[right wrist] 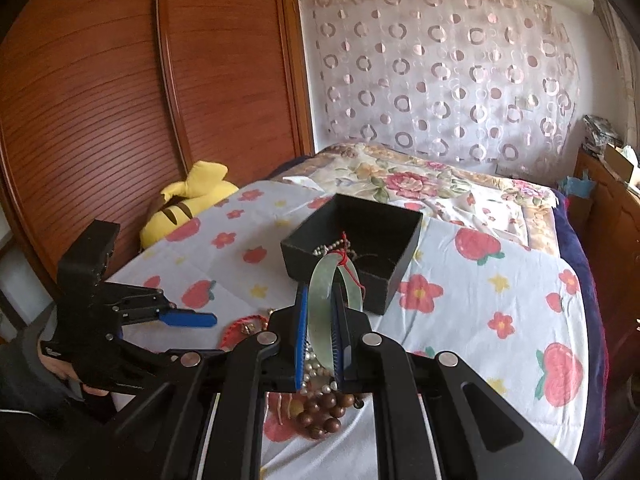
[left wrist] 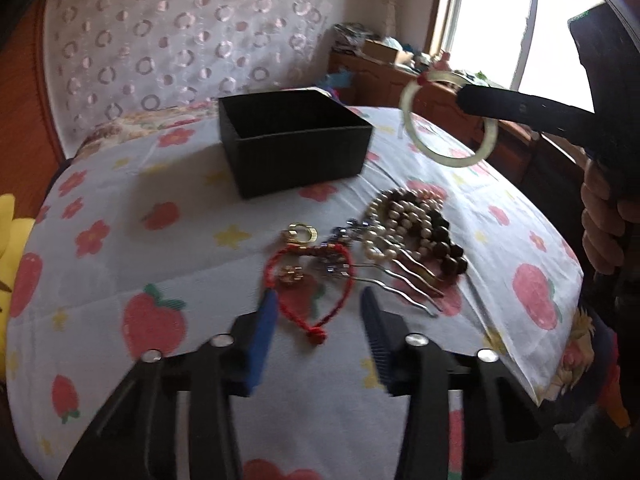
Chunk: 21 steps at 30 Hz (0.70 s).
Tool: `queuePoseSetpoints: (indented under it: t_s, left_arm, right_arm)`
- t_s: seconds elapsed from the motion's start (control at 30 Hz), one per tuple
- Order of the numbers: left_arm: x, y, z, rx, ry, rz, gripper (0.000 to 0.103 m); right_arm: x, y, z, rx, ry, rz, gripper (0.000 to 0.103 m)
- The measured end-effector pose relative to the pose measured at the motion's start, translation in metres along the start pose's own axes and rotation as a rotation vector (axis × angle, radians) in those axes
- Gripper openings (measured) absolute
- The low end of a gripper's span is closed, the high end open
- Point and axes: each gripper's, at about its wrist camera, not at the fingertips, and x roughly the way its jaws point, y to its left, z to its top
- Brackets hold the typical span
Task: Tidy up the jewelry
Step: 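Lift the jade bangle with the right tool while the left tool grasps the red string bracelet, then lower the jade bangle and red bracelet into the black box and open both tools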
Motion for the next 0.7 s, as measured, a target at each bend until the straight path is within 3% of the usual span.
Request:
queuePoseSetpoints:
  t_s: [0.13,0.23,0.7]
  left_arm:
    - [0.015,-0.011,0.003,0.048,0.041,0.029,0.028]
    - [0.018,-0.01,0.004,0.052,0.055,0.029,0.002]
    - [-0.043,0.011,0.046,0.006,-0.121,0.021,0.002]
  right_arm:
    - [0.002,0.0,-0.002,-0.003,0.007,-0.003,0.012]
    - [0.003,0.0,-0.002,-0.002,0.005,-0.002,0.012]
    - [0.019,-0.017,0.011,0.014,0.013,0.001,0.012]
